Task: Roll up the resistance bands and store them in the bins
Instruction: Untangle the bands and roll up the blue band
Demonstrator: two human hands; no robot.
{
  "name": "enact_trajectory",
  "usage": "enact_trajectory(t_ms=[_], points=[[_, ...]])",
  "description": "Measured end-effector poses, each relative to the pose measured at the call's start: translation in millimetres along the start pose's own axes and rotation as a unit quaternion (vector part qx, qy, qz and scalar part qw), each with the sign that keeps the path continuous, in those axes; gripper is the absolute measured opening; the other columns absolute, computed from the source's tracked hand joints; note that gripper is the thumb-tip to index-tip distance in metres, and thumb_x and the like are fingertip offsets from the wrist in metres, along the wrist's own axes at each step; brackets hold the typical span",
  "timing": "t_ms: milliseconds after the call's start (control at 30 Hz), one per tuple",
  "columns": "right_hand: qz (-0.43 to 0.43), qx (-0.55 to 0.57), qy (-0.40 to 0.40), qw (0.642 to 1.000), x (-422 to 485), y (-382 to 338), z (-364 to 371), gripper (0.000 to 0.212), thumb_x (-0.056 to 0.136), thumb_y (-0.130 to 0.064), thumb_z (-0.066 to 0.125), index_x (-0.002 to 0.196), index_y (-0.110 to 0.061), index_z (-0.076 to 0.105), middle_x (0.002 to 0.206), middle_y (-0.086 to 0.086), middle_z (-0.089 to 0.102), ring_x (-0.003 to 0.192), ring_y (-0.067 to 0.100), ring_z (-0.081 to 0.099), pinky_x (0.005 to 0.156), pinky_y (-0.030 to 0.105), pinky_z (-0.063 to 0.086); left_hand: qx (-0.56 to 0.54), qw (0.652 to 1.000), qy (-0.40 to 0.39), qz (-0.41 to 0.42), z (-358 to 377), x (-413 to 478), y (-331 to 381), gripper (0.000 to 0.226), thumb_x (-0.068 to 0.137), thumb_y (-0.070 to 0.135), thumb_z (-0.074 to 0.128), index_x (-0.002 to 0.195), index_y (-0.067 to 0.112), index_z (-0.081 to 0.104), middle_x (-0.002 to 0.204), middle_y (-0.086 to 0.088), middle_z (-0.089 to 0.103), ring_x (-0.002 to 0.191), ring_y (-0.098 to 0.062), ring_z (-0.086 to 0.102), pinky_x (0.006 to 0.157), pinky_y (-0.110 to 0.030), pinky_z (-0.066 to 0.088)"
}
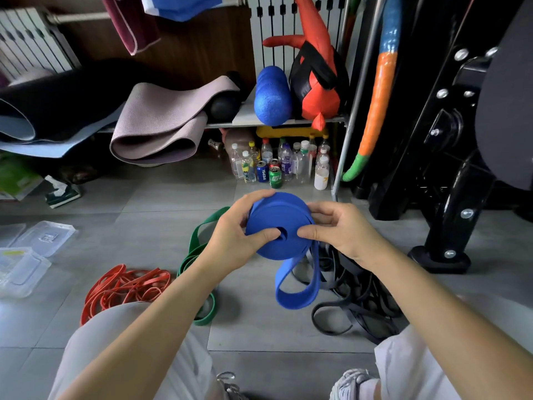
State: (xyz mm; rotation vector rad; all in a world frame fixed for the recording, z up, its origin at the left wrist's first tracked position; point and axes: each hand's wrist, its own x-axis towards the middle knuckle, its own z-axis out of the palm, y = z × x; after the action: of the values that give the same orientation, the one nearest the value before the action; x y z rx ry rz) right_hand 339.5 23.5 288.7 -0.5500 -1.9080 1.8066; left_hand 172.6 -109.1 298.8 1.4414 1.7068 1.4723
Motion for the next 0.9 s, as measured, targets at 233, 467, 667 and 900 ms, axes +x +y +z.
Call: enact_trajectory(t_ms=[233, 467, 667, 900], points=[[0.01, -0.091, -0.039, 0.995, 1.8, 2.6, -2.4, 0.038, 0.067, -0.008, 0.081, 0.096, -0.028, 0.067, 0.088, -0.01, 0.074, 0.087, 0.01, 0.07, 0.081, 0.027, 0.055, 0.227, 0.97, -0.081, 0.02, 3.4, 2.1, -3.0, 0.059, 0.069, 0.032, 0.078, 0.104, 0.058, 0.037, 0.108, 0.027, 0.045, 0.1, 0.0, 0.049, 0.083, -0.031, 0.049], [0.03, -0.065, -0.041, 0.997, 2.5, -0.7, -6.1, 0.044, 0.066, -0.006, 0.081, 0.102, -0.026, 0.066, 0.092, -0.004, 0.074, 0.089, 0.013, 0.07, 0.081, 0.028, 0.057, 0.283, 0.951, -0.111, 0.053, 8.3, -3.9, -7.6, 0.065, 0.077, 0.03, 0.073, 0.129, 0.054, 0.041, 0.115, 0.018, 0.046, 0.105, -0.005, 0.048, 0.087, -0.017, 0.038], [0.058, -0.037, -0.03, 0.997, 0.6, -3.0, -15.7, 0.047, 0.055, -0.023, 0.084, 0.099, -0.026, 0.068, 0.094, -0.001, 0.074, 0.092, 0.014, 0.07, 0.083, 0.029, 0.055, 0.167, 0.986, -0.01, 0.011, -1.2, -0.6, -3.8, 0.071, 0.075, 0.024, 0.076, 0.109, 0.074, 0.039, 0.105, 0.034, 0.047, 0.102, 0.008, 0.048, 0.081, -0.01, 0.043], [0.024, 0.048, -0.021, 0.998, -6.7, -6.0, -16.9, 0.048, 0.053, -0.024, 0.082, 0.1, -0.027, 0.068, 0.098, 0.002, 0.074, 0.095, 0.017, 0.069, 0.075, 0.021, 0.054, 0.041, 0.999, 0.03, 0.003, 8.0, -2.1, 4.6, 0.063, 0.069, 0.024, 0.076, 0.108, 0.066, 0.049, 0.114, 0.029, 0.052, 0.108, -0.006, 0.056, 0.086, -0.034, 0.054]])
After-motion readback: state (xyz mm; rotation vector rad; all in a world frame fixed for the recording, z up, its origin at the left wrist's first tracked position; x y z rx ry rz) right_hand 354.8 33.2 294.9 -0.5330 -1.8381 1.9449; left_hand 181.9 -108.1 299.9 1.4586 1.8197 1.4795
